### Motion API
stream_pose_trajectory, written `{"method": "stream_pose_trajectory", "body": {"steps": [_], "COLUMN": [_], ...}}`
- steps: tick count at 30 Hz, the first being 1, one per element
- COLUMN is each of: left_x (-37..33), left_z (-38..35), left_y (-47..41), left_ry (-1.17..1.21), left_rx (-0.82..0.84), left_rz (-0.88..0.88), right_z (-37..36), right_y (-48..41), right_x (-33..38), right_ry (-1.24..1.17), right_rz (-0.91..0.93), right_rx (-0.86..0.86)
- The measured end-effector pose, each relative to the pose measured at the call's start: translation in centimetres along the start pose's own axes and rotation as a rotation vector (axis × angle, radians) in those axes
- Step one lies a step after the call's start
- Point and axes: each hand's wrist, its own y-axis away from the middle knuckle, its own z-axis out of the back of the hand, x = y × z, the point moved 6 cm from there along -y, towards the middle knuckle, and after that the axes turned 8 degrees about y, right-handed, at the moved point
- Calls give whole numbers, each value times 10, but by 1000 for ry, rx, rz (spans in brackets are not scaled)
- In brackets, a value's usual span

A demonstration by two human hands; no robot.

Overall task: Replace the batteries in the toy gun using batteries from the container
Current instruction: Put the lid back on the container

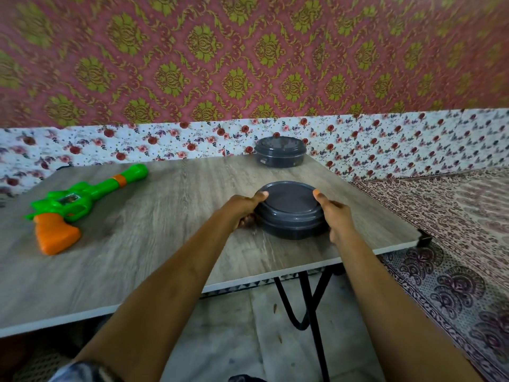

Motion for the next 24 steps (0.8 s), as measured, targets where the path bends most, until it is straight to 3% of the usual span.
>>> {"method": "stream_pose_trajectory", "body": {"steps": [5, 13, 24], "left_x": [5, 10, 24], "left_z": [10, 59, 141], "left_y": [10, 19, -9], "left_ry": [203, 518, 680], "left_rx": [-1, 0, -81], "left_rz": [38, 19, 28], "right_z": [-11, -61, -152], "right_y": [22, 55, 56], "right_x": [-2, 9, 19], "right_ry": [-121, -163, -108], "right_rz": [-65, 5, 27], "right_rx": [-14, 41, 162]}}
